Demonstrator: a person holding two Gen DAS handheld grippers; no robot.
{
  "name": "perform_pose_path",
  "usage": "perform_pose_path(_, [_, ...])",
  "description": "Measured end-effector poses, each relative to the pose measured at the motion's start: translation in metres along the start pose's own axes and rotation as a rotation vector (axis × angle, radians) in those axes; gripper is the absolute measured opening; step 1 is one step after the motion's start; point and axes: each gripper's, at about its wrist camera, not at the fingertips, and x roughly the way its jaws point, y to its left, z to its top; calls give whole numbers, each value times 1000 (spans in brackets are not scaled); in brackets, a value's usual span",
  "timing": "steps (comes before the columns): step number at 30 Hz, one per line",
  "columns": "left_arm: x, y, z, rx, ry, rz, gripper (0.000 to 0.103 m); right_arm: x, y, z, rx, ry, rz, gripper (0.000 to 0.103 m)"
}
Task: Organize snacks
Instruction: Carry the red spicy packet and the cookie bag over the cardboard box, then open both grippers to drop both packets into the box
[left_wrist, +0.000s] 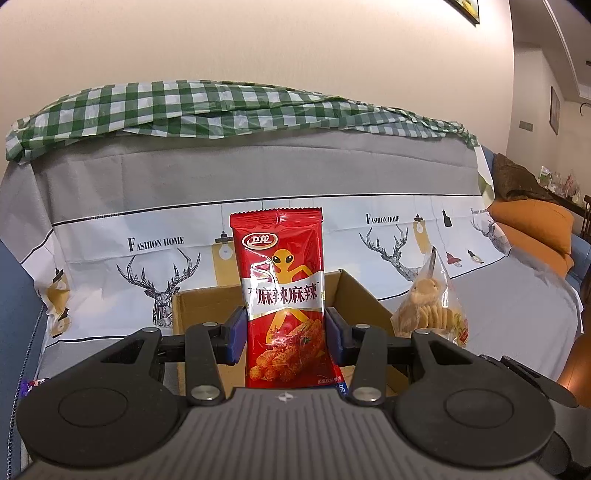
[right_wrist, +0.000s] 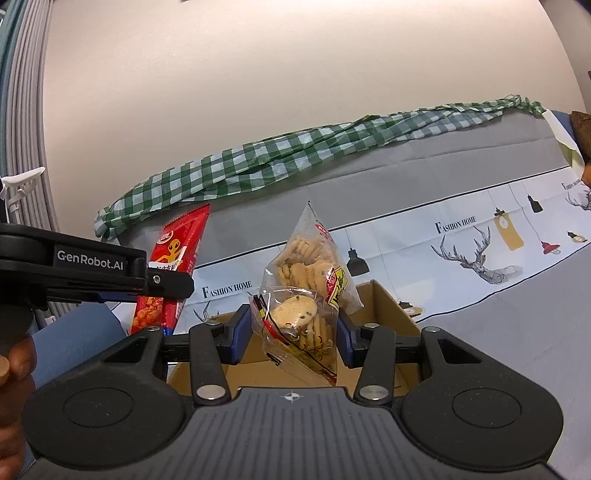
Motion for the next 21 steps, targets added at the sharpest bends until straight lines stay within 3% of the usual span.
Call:
perform_pose_path(14, [4,-2,2,-18,-3,-23,49,1,1,1,8,4,-9,49])
perform_pose_path(17, [1,1,5,-45,-9,-73,67,5,4,0,-4,30,-14,58])
perform_pose_path(18, [-1,1,6,-44,-18,-75,69,7,6,-1,-17,40,-24,69])
perform_pose_path(20, [-4,0,5,-31,-30,-68,69,5,8,-1,-31,28,-33,78])
perform_pose_path(21, [-6,0,4,-30,-33,-64,69,4,8,-1,-31,25,-28,77])
